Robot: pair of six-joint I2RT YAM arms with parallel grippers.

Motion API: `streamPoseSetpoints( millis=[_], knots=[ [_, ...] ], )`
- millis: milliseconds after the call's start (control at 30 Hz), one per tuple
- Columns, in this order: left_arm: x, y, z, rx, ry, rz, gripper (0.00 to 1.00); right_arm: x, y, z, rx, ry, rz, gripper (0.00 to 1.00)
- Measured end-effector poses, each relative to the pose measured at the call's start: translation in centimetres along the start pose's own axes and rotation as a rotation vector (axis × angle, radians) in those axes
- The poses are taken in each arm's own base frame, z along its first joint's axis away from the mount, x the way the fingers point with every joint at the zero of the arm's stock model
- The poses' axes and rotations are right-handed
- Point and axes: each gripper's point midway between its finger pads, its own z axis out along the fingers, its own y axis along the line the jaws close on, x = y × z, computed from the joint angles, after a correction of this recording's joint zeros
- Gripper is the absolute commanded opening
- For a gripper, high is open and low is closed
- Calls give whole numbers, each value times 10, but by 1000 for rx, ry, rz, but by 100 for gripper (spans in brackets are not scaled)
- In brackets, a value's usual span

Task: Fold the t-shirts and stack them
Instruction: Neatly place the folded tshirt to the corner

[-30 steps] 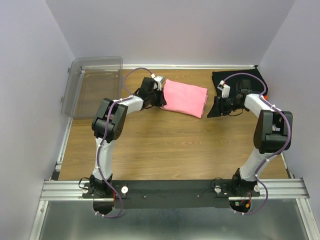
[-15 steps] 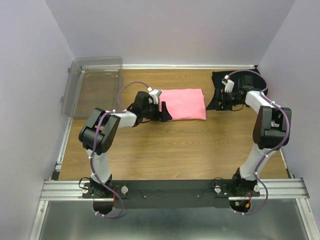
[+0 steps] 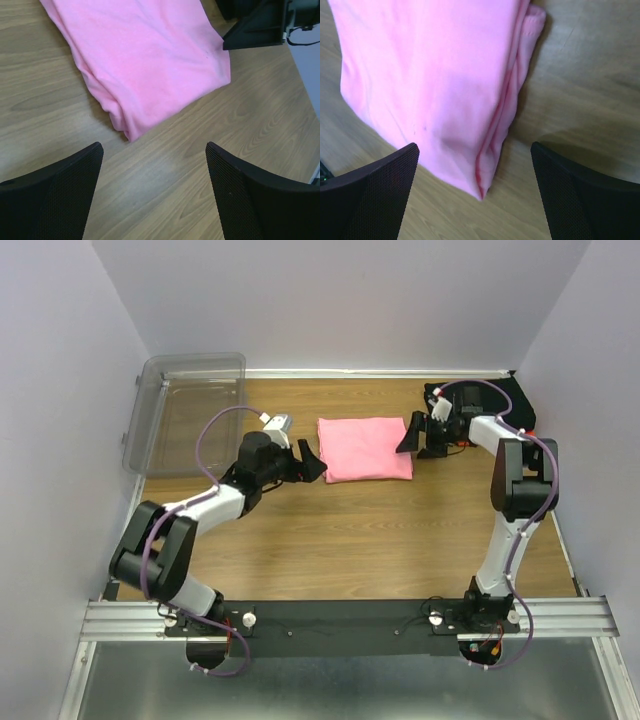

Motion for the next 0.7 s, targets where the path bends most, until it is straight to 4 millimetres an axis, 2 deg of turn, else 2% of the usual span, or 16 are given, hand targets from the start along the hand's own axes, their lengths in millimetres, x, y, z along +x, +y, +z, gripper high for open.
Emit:
streamPoseSetpoints(
  millis=[133,200,367,467,600,700],
  knots=[
    [-2,-8,-30,-7,-54,12,91,-11,1,12,0,-18,32,100],
    [-14,-21,-53,4,-116,33,92,-13,2,15,-2,-26,43,99],
    [-55,-56,-103,60,-297,96,93,-16,13,29,-42,-32,72,84],
    [-63,-68,-126,84,-359,111,93,-16,19,37,-74,-28,88,82],
    [-52,-73,-149,101,-385,93,93,-14,25,43,-95,-21,107,73],
    [-43,-74,-161,111,-393,72,94,-14,28,48,-108,-12,125,57]
  ],
)
